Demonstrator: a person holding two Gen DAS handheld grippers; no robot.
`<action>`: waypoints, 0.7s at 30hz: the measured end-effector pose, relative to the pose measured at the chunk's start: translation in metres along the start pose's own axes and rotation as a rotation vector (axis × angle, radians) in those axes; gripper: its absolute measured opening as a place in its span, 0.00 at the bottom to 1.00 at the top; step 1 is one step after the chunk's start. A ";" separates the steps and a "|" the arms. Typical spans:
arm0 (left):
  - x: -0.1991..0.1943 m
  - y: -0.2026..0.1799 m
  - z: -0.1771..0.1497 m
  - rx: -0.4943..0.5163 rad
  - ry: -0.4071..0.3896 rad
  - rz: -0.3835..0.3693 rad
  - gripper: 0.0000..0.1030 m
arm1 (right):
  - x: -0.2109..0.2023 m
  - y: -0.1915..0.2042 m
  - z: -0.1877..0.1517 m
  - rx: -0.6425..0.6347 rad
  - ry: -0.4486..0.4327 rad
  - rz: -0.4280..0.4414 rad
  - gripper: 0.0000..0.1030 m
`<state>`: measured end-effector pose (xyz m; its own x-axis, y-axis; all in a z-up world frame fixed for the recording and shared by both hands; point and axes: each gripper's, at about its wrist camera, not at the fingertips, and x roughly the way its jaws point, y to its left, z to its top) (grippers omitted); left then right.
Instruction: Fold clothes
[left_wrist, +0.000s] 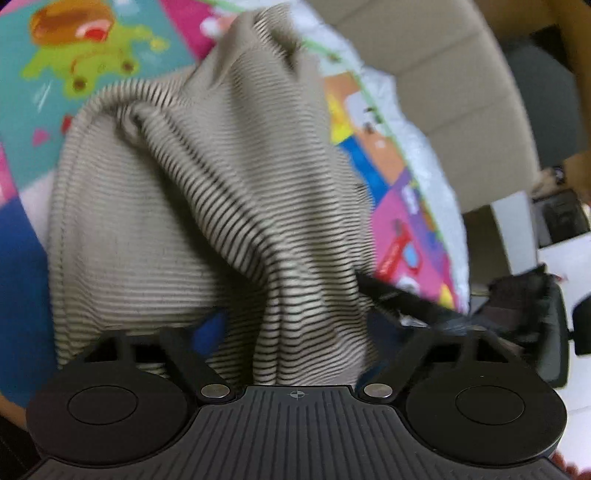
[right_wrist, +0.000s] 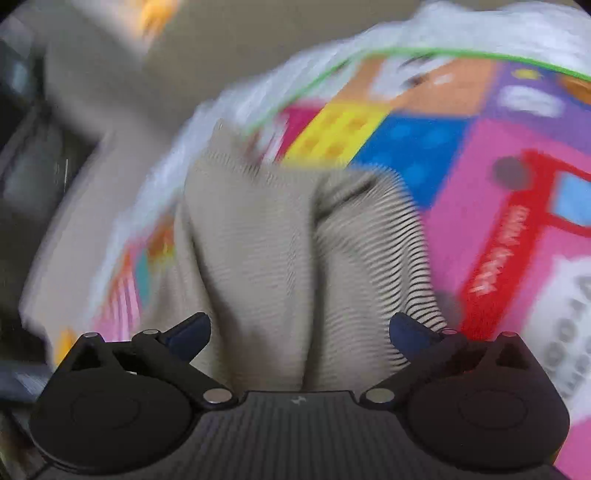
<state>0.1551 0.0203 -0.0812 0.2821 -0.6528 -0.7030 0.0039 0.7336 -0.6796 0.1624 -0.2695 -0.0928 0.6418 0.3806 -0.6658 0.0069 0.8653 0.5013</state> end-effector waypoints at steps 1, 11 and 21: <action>-0.001 0.002 0.001 -0.027 0.000 -0.019 0.19 | -0.003 -0.003 0.002 0.017 -0.020 -0.002 1.00; -0.138 0.032 0.071 -0.220 -0.584 -0.101 0.09 | 0.017 0.027 -0.009 -0.247 0.042 -0.160 0.84; -0.132 0.168 0.073 -0.665 -0.553 0.065 0.44 | 0.028 0.044 -0.021 -0.398 0.071 -0.244 0.88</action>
